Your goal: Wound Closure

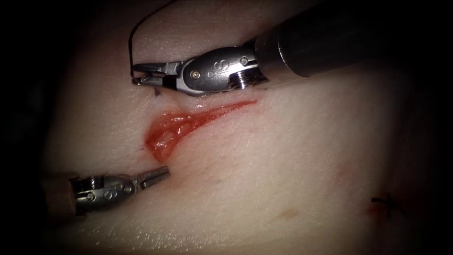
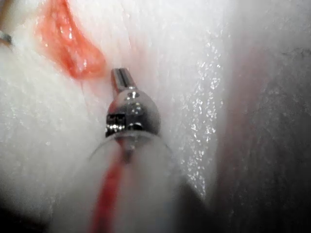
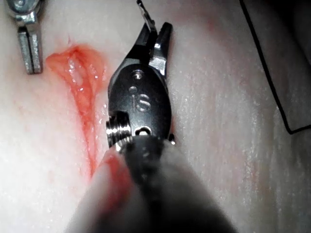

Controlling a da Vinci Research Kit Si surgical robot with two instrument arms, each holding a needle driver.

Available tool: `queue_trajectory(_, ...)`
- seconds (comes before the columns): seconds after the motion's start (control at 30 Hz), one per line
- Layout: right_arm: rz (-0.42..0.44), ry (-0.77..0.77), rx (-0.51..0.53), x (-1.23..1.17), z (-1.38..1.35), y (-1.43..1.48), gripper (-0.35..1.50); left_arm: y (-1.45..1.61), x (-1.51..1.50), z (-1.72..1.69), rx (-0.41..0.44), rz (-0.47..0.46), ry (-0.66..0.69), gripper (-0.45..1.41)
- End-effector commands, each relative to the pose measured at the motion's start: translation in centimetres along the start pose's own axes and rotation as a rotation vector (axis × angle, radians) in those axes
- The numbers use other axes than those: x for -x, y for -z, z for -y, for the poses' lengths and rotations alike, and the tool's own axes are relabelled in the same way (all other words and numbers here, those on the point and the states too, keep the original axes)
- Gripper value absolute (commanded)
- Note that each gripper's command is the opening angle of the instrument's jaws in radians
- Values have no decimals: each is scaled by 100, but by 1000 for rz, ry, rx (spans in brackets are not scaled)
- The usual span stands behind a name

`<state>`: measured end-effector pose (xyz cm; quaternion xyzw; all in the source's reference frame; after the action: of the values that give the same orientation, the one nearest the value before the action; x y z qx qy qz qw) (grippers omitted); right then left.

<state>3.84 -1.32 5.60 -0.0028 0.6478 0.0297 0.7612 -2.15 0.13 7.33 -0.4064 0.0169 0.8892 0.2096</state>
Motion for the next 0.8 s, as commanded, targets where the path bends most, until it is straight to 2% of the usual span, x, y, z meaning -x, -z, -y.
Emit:
queue_trajectory(0.03, -5, 21, -3, 0, 4, -8, -35, -8, 3, -9, 3, -1, 2, -45)
queue_trajectory(0.2, -20, 20, -16, -4, -1, -7, -35, -8, 4, -9, 2, -1, 7, -45)
queue_trajectory(0.3, -5, -49, -54, -3, -3, -10, -35, -8, 4, -10, 2, -2, 7, -45)
queue_trajectory(0.63, -2, -436, -170, 0, -1, -30, -35, -8, 5, -10, 2, -2, 6, -45)
queue_trajectory(0.8, -10, -551, -202, 1, 3, -30, -35, -8, 5, -10, 2, -2, 5, -45)
